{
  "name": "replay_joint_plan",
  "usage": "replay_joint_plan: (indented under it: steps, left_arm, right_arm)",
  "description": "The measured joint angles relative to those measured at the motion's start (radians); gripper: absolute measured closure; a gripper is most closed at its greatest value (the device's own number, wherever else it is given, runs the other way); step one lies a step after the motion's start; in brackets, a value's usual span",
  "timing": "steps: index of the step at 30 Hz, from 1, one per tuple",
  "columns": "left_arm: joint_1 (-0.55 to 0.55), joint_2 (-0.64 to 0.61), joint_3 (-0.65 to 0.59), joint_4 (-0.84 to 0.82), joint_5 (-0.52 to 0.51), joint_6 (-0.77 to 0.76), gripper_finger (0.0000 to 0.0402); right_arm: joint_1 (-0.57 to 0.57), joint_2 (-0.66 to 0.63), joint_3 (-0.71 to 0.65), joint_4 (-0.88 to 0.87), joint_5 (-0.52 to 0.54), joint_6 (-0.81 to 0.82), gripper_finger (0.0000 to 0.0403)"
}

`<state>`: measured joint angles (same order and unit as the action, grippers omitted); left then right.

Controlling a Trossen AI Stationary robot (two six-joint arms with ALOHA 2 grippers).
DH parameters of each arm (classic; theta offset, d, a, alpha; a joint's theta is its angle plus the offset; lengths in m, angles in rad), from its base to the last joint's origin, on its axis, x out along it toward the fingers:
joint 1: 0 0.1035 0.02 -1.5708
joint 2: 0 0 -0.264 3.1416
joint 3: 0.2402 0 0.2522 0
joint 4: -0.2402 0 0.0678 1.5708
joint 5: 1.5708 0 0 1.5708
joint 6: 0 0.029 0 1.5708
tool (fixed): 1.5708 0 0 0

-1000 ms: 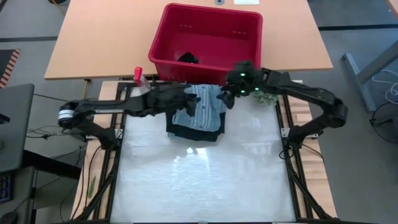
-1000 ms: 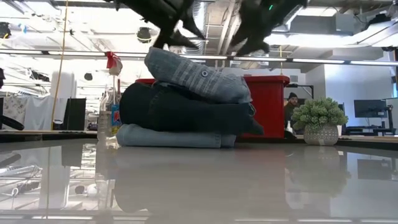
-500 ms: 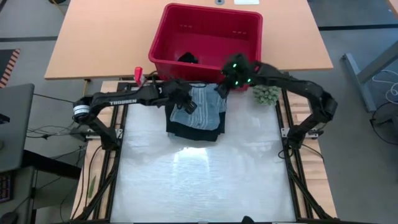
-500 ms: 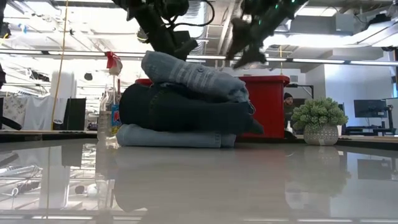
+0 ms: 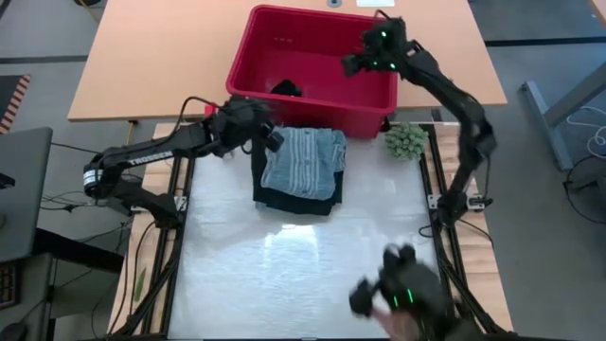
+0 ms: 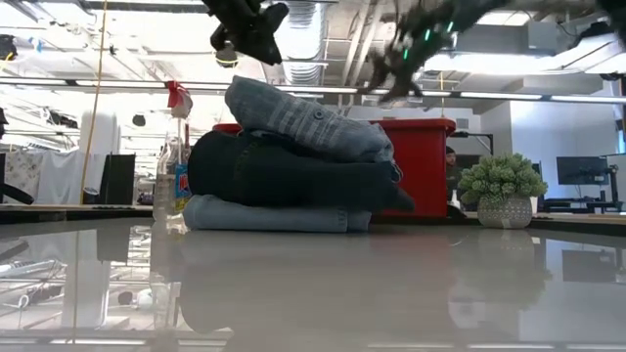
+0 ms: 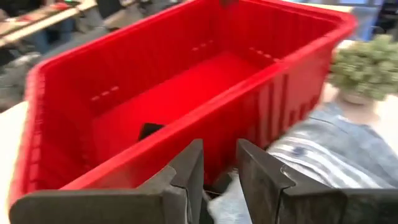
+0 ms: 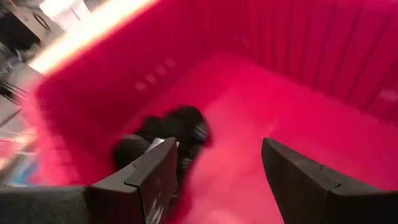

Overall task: Fold Laundry from Bin
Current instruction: Fold the black underwear from the red laundry

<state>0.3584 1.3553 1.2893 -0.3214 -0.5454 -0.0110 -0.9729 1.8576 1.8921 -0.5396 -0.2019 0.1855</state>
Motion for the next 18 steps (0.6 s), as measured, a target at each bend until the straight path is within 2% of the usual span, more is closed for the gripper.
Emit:
replay_joint_plan:
  steps: [5,11,14,16,18]
  left_arm:
    - [0.002,0.004,0.000,0.007,-0.080,-0.014,0.0317]
    - [0.022,0.004,-0.001,-0.013,-0.117,0.045,0.0317]
    - [0.051,0.003,-0.001,-0.010,-0.125,0.018,0.0317]
    - [0.076,0.002,-0.001,-0.012,-0.117,0.011,0.0317]
    - [0.098,0.002,-0.001,-0.013,-0.104,-0.016,0.0317]
  right_arm:
    - [-0.073,0.294,0.167,-0.012,-0.060,-0.014,0.0143]
    - [-0.068,0.570,0.457,-0.048,-0.066,-0.044,0.0143]
    - [-0.056,0.603,0.426,0.032,-0.065,-0.055,0.0143]
    - [-0.047,0.625,0.438,0.033,-0.071,-0.056,0.0143]
    - [-0.040,0.657,0.466,-0.014,-0.126,-0.077,0.0143]
